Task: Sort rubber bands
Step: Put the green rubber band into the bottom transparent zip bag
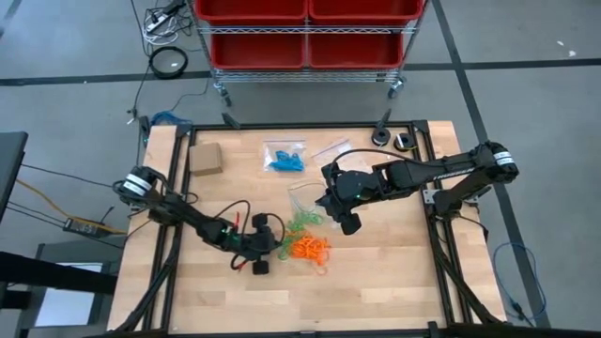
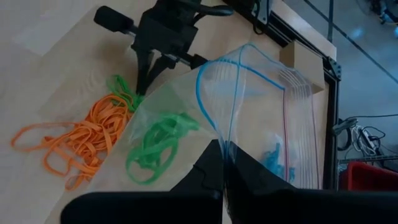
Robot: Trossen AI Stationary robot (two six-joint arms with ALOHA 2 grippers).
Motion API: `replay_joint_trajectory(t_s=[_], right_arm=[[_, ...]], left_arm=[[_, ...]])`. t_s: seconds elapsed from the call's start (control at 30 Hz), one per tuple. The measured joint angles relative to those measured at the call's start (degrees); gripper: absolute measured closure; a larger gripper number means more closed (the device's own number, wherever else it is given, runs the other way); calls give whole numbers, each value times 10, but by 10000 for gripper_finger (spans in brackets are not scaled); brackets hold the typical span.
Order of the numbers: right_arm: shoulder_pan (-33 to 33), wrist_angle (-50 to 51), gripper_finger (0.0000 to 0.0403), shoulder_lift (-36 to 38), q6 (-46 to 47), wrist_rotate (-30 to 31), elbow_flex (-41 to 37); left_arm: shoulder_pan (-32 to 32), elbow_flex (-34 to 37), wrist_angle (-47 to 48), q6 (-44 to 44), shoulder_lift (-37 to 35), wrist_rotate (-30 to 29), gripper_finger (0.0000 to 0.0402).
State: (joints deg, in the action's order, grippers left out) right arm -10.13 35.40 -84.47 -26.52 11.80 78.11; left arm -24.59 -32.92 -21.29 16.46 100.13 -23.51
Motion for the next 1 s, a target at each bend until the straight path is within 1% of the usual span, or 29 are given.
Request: replay_joint_trajectory(t_s=[0.07,0.17,0.27,0.33,0.47,0.6,0.73,0.93,1.0], right_arm=[[0,0,403,0,0,0,0],[0,0,403,0,-1,0,0],[0,-2,403,0,-5,0,0],[0,-4,403,0,-5,0,0],[0,-13,403,0,-6,0,0],[0,-15,403,0,-6,-5,0],[0,-16,403,0,-7,-10,0],[0,-19,403,0,-7,-11,0],[0,-23,403,0,-7,-11,0]], left_arm=[[-7,-6,36,-13,-25,-1,398],[-15,-30,128,-43,-74,-17,399],[-17,-79,205,-77,-131,-47,400],[-20,-110,261,-106,-155,-72,400],[-23,-183,322,-178,-198,-121,400],[-23,-246,373,-252,-209,-159,401],[-18,-313,398,-335,-212,-186,401],[22,-387,421,-411,-212,-189,401],[39,-408,438,-426,-212,-171,401]])
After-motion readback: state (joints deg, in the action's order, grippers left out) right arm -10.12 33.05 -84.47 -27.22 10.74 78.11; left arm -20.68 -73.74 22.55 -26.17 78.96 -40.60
